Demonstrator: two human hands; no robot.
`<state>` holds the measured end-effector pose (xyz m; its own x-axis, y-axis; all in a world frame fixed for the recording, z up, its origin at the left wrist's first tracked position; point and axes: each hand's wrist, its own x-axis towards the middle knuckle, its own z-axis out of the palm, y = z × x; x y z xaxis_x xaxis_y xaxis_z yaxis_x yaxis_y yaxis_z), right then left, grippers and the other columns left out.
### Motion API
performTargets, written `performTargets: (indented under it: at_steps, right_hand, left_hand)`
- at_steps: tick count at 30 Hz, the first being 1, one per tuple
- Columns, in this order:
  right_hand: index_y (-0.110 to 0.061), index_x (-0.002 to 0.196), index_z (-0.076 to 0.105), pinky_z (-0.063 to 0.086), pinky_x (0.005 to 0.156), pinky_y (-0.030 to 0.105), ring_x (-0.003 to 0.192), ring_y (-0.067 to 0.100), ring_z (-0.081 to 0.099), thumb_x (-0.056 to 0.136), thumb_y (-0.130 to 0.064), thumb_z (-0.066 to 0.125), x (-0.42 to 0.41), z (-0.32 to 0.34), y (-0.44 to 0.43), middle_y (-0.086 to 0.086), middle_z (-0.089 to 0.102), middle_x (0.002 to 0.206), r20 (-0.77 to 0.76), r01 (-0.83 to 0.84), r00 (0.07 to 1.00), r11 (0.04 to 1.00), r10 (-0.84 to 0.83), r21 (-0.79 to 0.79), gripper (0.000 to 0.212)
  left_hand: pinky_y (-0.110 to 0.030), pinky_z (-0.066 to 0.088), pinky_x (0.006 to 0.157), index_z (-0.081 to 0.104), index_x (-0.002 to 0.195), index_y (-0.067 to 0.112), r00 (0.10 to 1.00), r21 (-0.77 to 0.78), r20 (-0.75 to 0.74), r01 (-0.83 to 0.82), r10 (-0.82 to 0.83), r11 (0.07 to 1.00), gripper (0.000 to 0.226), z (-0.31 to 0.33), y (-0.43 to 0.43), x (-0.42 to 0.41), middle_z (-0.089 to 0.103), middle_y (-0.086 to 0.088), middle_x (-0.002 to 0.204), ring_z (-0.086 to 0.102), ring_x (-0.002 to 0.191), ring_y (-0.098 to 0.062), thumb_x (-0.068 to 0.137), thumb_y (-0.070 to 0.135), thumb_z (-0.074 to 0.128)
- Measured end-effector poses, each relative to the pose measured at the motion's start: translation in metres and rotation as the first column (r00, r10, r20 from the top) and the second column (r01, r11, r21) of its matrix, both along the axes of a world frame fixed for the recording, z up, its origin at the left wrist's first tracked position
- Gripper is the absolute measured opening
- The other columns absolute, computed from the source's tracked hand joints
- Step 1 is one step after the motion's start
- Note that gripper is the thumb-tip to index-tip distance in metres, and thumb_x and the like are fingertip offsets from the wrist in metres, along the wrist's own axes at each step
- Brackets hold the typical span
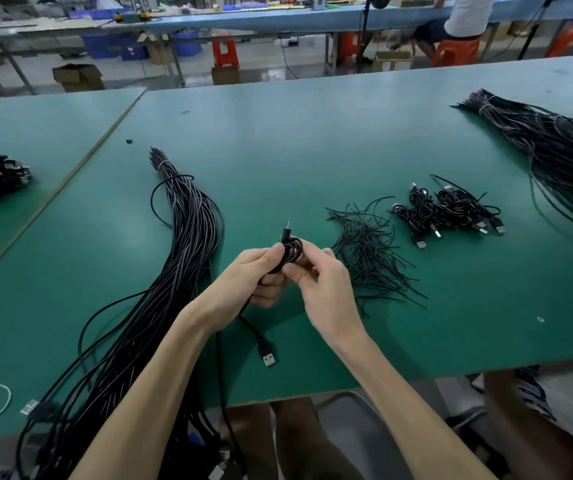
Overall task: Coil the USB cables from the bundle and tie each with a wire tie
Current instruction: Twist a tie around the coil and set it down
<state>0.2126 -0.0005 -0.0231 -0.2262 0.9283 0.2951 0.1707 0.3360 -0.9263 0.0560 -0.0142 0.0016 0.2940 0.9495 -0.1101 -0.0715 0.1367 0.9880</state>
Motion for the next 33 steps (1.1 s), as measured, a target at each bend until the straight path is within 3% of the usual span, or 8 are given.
performTargets:
  at_steps: [2,5,7,14,18,23,27,33]
  right_hand:
    - [-0.030,0.117,0.072,0.039,0.083,0.014,0.093,0.009,0.052,0.098,-0.008,0.066,0.000,-0.002,0.002,-0.005,0.067,0.089,-0.018,-0.021,1.000,0.999,0.020,-0.031,0.030]
    - [-0.036,0.103,0.072,0.048,0.092,0.033,0.097,0.027,0.059,0.098,-0.007,0.065,0.001,-0.003,0.004,-0.004,0.070,0.087,-0.099,-0.092,0.992,0.991,0.082,-0.100,0.030]
    - [-0.035,0.099,0.073,0.050,0.095,0.038,0.100,0.030,0.061,0.098,-0.006,0.065,0.002,-0.002,0.005,-0.004,0.072,0.089,-0.139,-0.127,0.984,0.984,0.109,-0.122,0.030]
    - [-0.019,0.110,0.074,0.052,0.090,0.034,0.098,0.026,0.064,0.097,-0.005,0.067,0.002,-0.002,0.005,0.004,0.073,0.099,-0.199,-0.122,0.975,0.985,0.097,-0.122,0.020]
    - [-0.018,0.105,0.076,0.052,0.080,0.019,0.085,0.011,0.069,0.096,-0.009,0.070,0.002,-0.001,0.004,-0.006,0.075,0.090,-0.264,-0.118,0.961,0.983,0.079,-0.138,0.014]
    - [-0.021,0.105,0.077,0.052,0.077,0.016,0.078,0.005,0.069,0.095,-0.010,0.071,0.000,-0.002,0.004,-0.007,0.077,0.088,-0.287,-0.120,0.955,0.982,0.075,-0.144,0.015]
    - [-0.018,0.104,0.076,0.053,0.079,0.018,0.080,0.007,0.070,0.095,-0.010,0.071,-0.001,-0.003,0.004,-0.005,0.077,0.089,-0.290,-0.110,0.955,0.982,0.062,-0.152,0.013]
    - [-0.010,0.106,0.072,0.053,0.080,0.020,0.077,0.009,0.069,0.094,-0.006,0.071,-0.001,-0.003,0.004,-0.004,0.075,0.082,-0.314,-0.111,0.948,0.979,0.053,-0.171,0.012]
  left_hand:
    - [-0.019,0.022,0.046,0.061,0.077,0.027,1.000,-0.010,-0.028,-0.002,0.002,1.000,0.040,0.001,-0.001,0.000,0.029,0.006,0.067,0.018,0.054,-0.011,0.106,0.048,0.043]
    - [-0.021,0.021,0.047,0.058,0.075,0.028,0.997,-0.007,-0.074,-0.002,0.001,1.000,0.043,0.002,-0.001,0.001,0.030,0.005,0.066,0.019,0.054,-0.011,0.108,0.049,0.042]
    - [-0.021,0.021,0.047,0.056,0.075,0.026,0.996,0.000,-0.093,-0.002,0.002,1.000,0.043,0.003,-0.002,0.001,0.030,0.004,0.066,0.018,0.054,-0.012,0.108,0.051,0.041]
    - [-0.019,0.025,0.046,0.055,0.082,0.017,0.997,0.043,-0.070,-0.023,0.026,0.999,0.041,-0.001,-0.001,0.000,0.031,0.005,0.067,0.019,0.054,-0.013,0.102,0.052,0.048]
    - [-0.019,0.025,0.046,0.055,0.091,0.008,0.990,0.074,-0.104,-0.084,0.091,0.994,0.045,-0.002,0.001,0.001,0.032,0.005,0.066,0.021,0.055,-0.012,0.101,0.051,0.049]
    - [-0.020,0.031,0.046,0.043,0.111,0.007,0.956,0.092,-0.134,-0.249,0.260,0.964,0.036,-0.006,0.002,0.006,0.054,0.010,0.062,0.033,0.049,-0.007,0.104,0.042,0.048]
    - [-0.023,0.029,0.046,0.038,0.104,0.013,0.934,0.095,-0.161,-0.307,0.319,0.947,0.023,-0.008,0.003,0.009,0.057,0.009,0.060,0.033,0.050,-0.010,0.111,0.034,0.041]
    - [-0.022,0.026,0.040,0.038,0.090,0.012,0.903,0.339,-0.232,-0.274,0.362,0.900,0.024,-0.009,0.004,0.008,0.060,0.001,0.061,0.033,0.040,-0.011,0.110,0.025,0.043]
